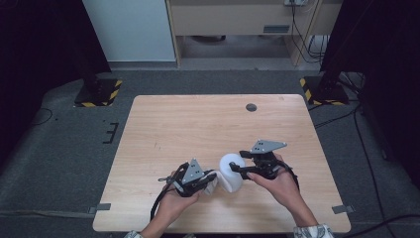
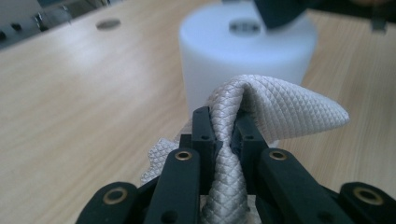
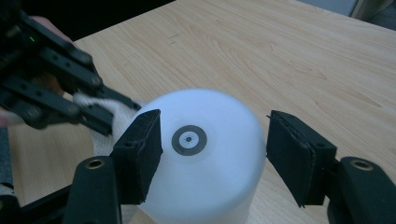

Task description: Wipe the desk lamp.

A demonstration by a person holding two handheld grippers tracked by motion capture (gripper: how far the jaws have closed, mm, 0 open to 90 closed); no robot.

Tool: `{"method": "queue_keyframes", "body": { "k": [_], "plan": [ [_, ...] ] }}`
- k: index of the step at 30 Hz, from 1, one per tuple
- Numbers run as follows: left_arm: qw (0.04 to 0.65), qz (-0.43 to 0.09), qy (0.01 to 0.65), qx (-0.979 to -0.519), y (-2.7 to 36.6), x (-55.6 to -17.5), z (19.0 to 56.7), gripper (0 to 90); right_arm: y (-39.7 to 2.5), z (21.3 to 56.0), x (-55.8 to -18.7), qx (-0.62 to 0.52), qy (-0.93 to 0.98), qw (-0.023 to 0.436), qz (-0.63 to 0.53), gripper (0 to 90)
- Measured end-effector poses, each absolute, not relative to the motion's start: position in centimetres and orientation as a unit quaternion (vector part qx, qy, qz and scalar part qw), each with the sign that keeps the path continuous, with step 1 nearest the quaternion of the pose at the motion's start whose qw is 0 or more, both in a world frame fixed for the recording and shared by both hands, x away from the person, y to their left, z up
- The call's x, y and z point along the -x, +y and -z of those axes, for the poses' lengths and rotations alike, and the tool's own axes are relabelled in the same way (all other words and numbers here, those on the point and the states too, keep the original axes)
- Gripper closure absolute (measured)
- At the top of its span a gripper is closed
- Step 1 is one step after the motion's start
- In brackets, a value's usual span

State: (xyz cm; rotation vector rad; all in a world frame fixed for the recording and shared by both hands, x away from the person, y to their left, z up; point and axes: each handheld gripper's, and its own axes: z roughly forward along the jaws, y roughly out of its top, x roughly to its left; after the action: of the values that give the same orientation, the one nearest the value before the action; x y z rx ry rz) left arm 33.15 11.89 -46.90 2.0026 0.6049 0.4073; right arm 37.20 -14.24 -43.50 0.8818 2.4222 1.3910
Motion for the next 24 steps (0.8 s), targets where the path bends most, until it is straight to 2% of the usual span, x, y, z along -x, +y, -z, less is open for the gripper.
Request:
{"method": "queue_keyframes", "body": {
  "k": [3, 9, 13, 15, 24],
  "plan": [
    [0.504, -0.174, 0.25, -0.808, 12.2, -32.9, 46.1, 81.5, -14.2, 43.5, -37.2, -0.3, 0.822, 0.106, -0.473, 36.0],
    [0.479, -0.166, 0.252, -0.824, 11.8, -33.3, 47.2, 81.5, -14.2, 43.5, -37.2, -0.297, 0.823, 0.108, -0.472, 35.4],
    [0.472, -0.162, 0.251, -0.829, 11.8, -33.4, 47.5, 81.5, -14.1, 43.4, -37.1, -0.285, 0.827, 0.102, -0.475, 21.9],
    [0.473, -0.162, 0.251, -0.829, 11.9, -33.4, 47.4, 81.4, -14.1, 43.2, -36.9, -0.28, 0.822, 0.106, -0.484, 18.6],
    [0.478, -0.168, 0.251, -0.825, 12.2, -33.4, 47.0, 81.4, -14.4, 43.7, -36.3, -0.274, 0.827, 0.107, -0.479, 14.6]
  ]
}}
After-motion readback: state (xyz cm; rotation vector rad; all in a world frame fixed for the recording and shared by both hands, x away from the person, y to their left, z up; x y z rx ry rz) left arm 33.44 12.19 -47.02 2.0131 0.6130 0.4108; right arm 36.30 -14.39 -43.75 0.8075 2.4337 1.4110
